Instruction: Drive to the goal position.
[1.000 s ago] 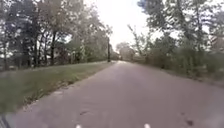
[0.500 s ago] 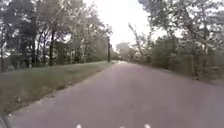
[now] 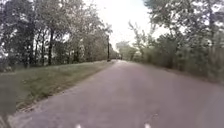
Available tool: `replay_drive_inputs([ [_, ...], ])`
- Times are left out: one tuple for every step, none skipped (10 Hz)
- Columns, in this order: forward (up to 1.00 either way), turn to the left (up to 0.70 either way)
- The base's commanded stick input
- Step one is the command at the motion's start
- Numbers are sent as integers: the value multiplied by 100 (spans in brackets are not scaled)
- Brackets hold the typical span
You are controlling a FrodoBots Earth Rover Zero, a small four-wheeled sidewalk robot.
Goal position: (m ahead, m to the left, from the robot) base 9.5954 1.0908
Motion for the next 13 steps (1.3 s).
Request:
replay_drive_inputs([
  [100, 0],
  [100, 0],
  [100, 0],
  [100, 0],
  [100, 0],
  [100, 0],
  [100, 0],
  [100, 0],
  [100, 0],
  [100, 0],
  [100, 0],
  [100, 0],
  [100, 0],
])
